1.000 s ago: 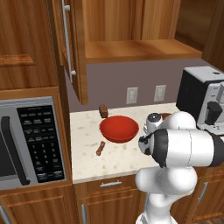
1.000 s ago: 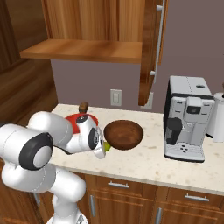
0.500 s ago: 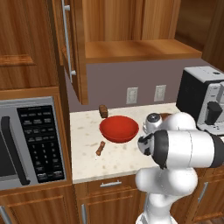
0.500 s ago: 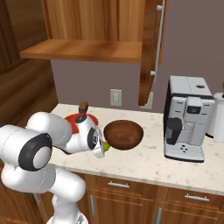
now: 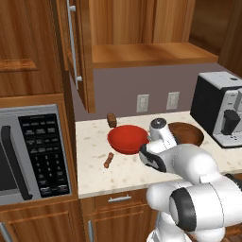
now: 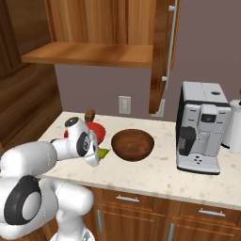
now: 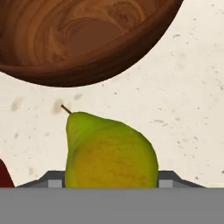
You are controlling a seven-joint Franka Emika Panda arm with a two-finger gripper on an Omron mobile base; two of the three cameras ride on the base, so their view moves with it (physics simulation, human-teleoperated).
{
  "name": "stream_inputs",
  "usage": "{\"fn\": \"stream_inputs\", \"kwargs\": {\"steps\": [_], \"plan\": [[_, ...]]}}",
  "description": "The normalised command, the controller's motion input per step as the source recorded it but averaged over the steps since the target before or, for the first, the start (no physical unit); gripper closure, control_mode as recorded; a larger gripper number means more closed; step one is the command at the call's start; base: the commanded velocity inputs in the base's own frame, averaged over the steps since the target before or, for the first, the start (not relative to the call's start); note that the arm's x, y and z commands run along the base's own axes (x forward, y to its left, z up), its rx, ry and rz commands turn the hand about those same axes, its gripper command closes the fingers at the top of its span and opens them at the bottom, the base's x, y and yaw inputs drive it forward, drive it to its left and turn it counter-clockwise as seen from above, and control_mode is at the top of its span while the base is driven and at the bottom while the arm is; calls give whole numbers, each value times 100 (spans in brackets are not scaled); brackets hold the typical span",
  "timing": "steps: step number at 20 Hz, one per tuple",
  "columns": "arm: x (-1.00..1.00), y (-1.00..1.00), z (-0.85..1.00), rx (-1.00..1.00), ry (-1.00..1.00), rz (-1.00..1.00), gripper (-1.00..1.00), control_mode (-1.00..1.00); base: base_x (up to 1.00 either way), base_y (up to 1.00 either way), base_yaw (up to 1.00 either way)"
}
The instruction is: Pick both bowls and place them on the counter. Then place the pear in one bowl and place the kebab skewer in the other bowl.
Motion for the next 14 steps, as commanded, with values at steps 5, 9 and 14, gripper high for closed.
{"fn": "stream_inputs", "kwargs": {"steps": [5,9,14], "plan": [[-4,-7,61,2,0,-6,100,-100,0,0,0],[0,-29,39,2,0,-9,100,-100,0,0,0],[0,-32,32,5,0,-7,100,-100,0,0,0]]}}
